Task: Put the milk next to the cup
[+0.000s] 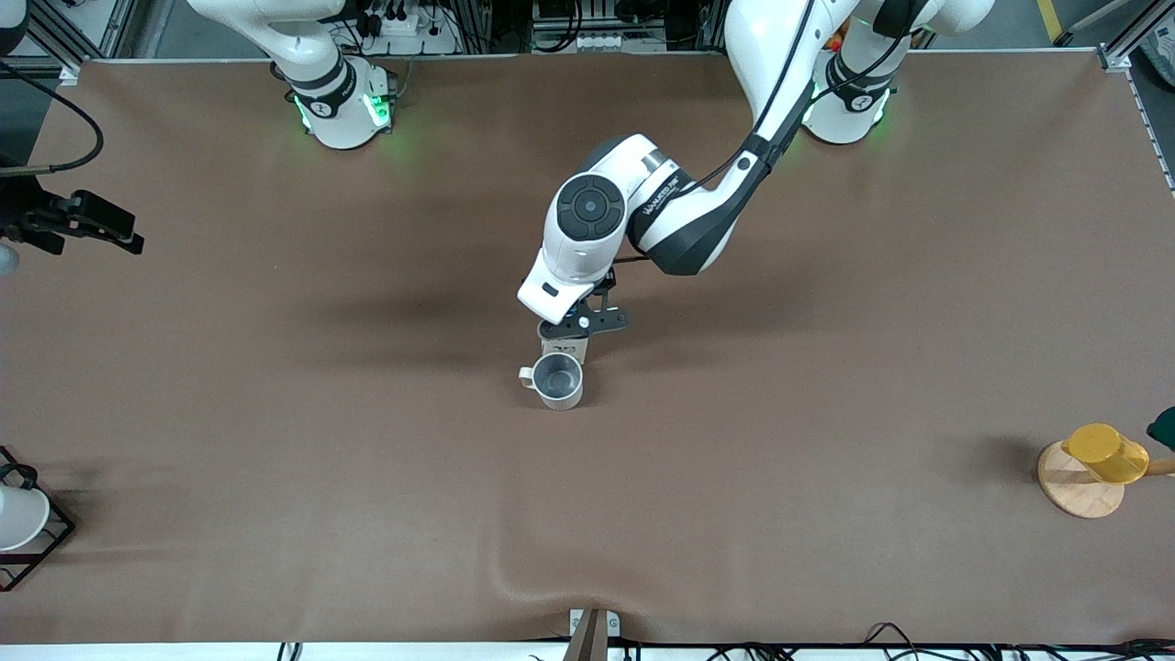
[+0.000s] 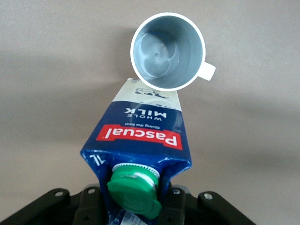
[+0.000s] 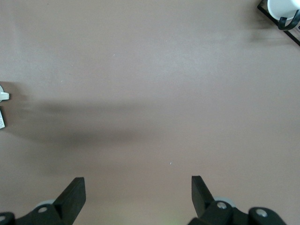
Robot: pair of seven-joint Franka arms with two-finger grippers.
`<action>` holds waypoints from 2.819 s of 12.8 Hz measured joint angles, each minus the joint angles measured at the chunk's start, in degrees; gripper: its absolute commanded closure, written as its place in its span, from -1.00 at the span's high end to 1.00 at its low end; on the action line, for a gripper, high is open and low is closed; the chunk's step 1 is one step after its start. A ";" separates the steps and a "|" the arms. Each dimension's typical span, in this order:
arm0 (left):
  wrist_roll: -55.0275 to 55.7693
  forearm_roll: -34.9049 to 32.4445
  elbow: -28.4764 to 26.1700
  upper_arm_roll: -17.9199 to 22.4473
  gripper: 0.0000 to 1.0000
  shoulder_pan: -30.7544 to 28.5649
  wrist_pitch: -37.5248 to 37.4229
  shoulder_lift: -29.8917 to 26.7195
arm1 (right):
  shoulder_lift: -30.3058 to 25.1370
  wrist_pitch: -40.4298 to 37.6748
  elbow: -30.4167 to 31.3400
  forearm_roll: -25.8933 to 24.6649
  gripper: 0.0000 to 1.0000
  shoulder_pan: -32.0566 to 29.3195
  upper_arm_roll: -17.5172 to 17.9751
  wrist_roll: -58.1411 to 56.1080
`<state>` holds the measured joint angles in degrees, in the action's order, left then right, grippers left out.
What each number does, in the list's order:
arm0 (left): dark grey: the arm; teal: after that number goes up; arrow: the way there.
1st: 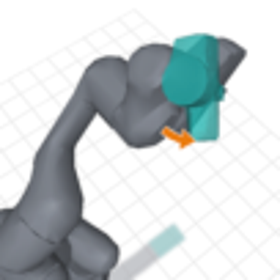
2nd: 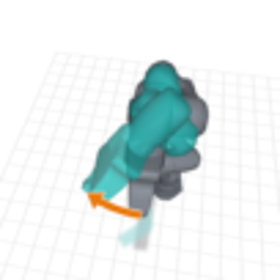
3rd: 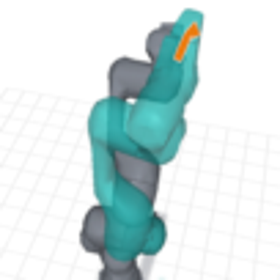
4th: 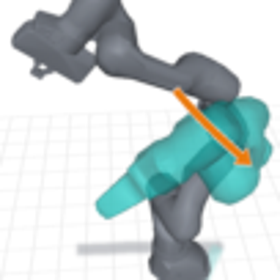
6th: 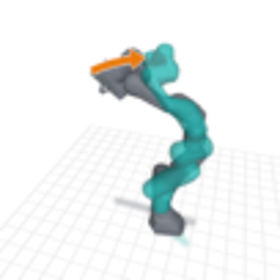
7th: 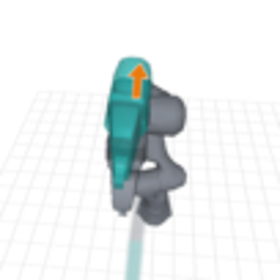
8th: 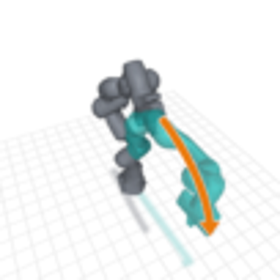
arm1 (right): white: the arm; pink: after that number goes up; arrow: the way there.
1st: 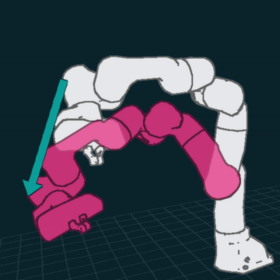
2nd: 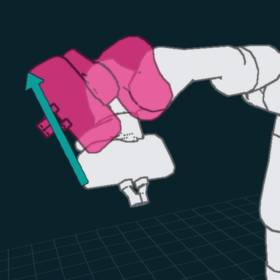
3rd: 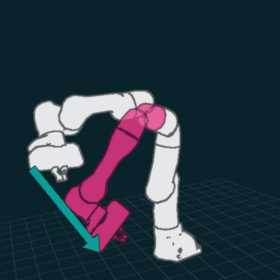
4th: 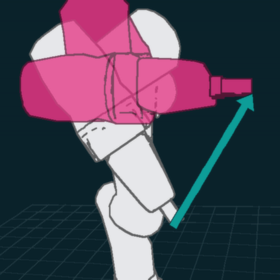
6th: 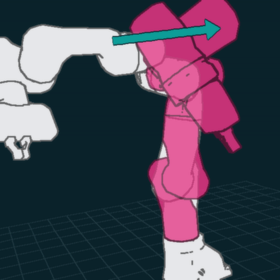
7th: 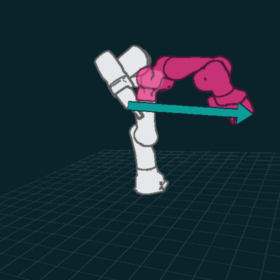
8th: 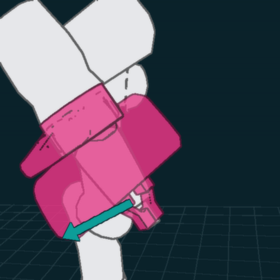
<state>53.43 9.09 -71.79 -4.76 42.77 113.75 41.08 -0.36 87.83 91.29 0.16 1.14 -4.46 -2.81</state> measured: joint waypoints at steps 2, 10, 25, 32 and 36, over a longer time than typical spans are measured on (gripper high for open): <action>0.00 0.00 0.00 0.04 -0.22 0.36 0.23 0.28 | 0.02 0.00 0.00 0.00 1.00 0.01 0.20 0.00; 0.00 0.00 0.07 1.13 1.00 0.87 1.76 0.93 | 0.42 -0.02 0.07 0.00 1.00 0.51 0.98 0.00; -0.74 -0.73 0.84 10.25 1.00 -2.96 -16.63 -13.94 | 0.27 -0.70 -0.01 0.00 1.00 0.47 0.60 -0.01; -27.38 -6.87 -6.81 10.80 1.00 -21.44 -21.62 -21.71 | 0.22 -0.82 -0.07 0.00 1.00 0.48 0.58 -0.01; -38.78 -10.54 -17.81 10.68 1.00 -24.25 -18.82 -30.57 | 0.01 -1.89 -0.11 -0.04 1.00 0.45 0.24 0.00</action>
<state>14.65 -1.45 -89.60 5.91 18.51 94.93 10.51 -0.35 85.93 91.18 0.12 1.59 -4.22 -2.82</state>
